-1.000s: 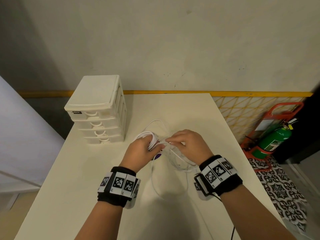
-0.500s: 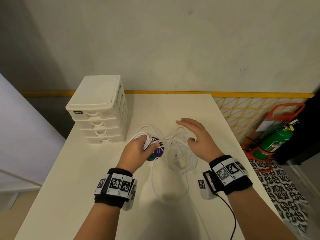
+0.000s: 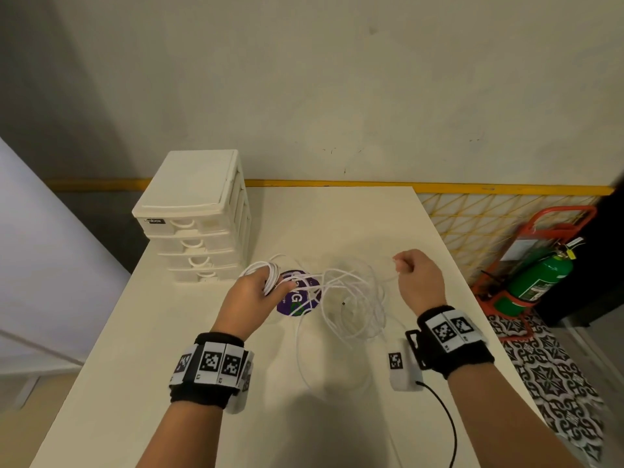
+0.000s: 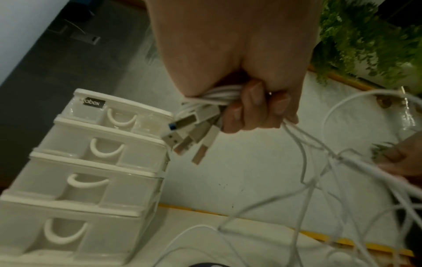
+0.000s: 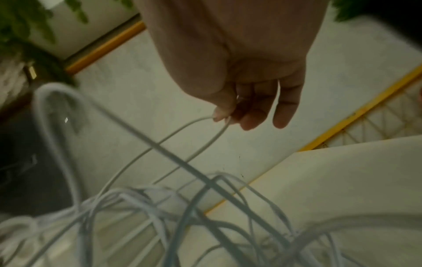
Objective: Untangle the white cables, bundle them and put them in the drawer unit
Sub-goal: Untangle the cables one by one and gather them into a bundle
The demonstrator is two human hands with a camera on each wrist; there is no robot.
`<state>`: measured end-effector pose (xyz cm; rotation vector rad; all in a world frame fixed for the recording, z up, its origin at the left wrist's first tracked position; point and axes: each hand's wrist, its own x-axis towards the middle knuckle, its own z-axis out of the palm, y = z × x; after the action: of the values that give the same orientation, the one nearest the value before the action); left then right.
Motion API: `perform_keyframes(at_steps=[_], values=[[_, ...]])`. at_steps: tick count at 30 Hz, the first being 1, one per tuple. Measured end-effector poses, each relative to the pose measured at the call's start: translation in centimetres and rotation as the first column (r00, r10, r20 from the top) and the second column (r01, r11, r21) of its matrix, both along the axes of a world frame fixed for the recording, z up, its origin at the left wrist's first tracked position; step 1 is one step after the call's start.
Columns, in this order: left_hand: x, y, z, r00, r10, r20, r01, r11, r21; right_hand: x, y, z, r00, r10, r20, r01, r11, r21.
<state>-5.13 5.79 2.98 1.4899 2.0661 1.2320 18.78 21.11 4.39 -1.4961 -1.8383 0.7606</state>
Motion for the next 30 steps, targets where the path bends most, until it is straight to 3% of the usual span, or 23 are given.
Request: perform_keyframes(at_steps=[2, 4, 6, 8, 10, 12, 14, 17, 19, 21, 24, 26, 30], values=[[0.7, 0.3, 0.2, 0.999, -0.008, -0.038, 0.008, 1.000, -0.007, -0.2, -0.2, -0.7, 0.996, -0.006, 0.087, 0.008, 1.000, -0.018], [1.3, 0.6, 0.4, 0.997, -0.009, -0.078, 0.008, 1.000, -0.010, -0.5, -0.6, -0.6, 0.994, 0.029, 0.107, -0.040, 0.994, 0.106], [1.6, 0.7, 0.5, 0.995, -0.019, -0.096, 0.019, 1.000, -0.010, -0.8, -1.1, 0.5, 0.986, 0.155, 0.060, -0.166, 0.929, 0.330], [2.0, 0.8, 0.6, 0.996, -0.033, -0.084, 0.033, 0.999, -0.010, -1.4, -1.6, 1.7, 0.923, 0.370, 0.107, -0.381, 0.833, 0.401], [2.3, 1.0, 0.7, 0.997, -0.033, -0.067, 0.035, 0.999, 0.016, -2.1, -2.2, 2.1, 0.781, 0.569, 0.257, -0.618, 0.762, 0.192], [2.4, 1.0, 0.8, 0.999, -0.032, -0.042, 0.034, 0.998, 0.048, -2.6, -2.4, 1.5, 0.664, 0.652, 0.366, -0.688, 0.724, -0.042], [2.1, 0.9, 0.9, 0.999, -0.028, -0.027, 0.029, 0.998, 0.050, -2.7, -2.5, 0.8, 0.695, 0.625, 0.356, -0.643, 0.762, -0.081], [1.0, 0.4, 0.8, 0.999, 0.002, -0.037, -0.001, 0.999, 0.033, -2.4, -2.0, 0.6, 0.879, 0.417, 0.230, -0.451, 0.885, 0.118], [0.1, -0.1, 0.7, 0.998, 0.023, -0.050, -0.021, 0.999, 0.029, -1.4, -1.1, 0.6, 0.963, 0.246, 0.106, -0.266, 0.929, 0.258], [-0.8, -0.5, 0.7, 0.997, 0.049, -0.054, -0.048, 0.999, 0.020, -0.1, 0.0, 0.8, 0.996, 0.078, -0.030, -0.067, 0.961, 0.268], [-1.6, -1.1, 0.8, 0.997, 0.070, -0.011, -0.069, 0.997, 0.036, 1.7, 1.0, 0.9, 0.977, -0.097, -0.188, 0.120, 0.986, 0.117], [-1.5, -1.0, 1.0, 0.997, 0.070, -0.010, -0.070, 0.997, 0.030, 1.9, 1.0, 0.4, 0.974, -0.140, -0.178, 0.155, 0.985, 0.072], [-0.9, -0.5, 0.9, 0.997, 0.055, 0.045, -0.058, 0.997, 0.051, 1.4, 0.7, -0.8, 0.990, -0.090, 0.105, 0.088, 0.996, 0.024]])
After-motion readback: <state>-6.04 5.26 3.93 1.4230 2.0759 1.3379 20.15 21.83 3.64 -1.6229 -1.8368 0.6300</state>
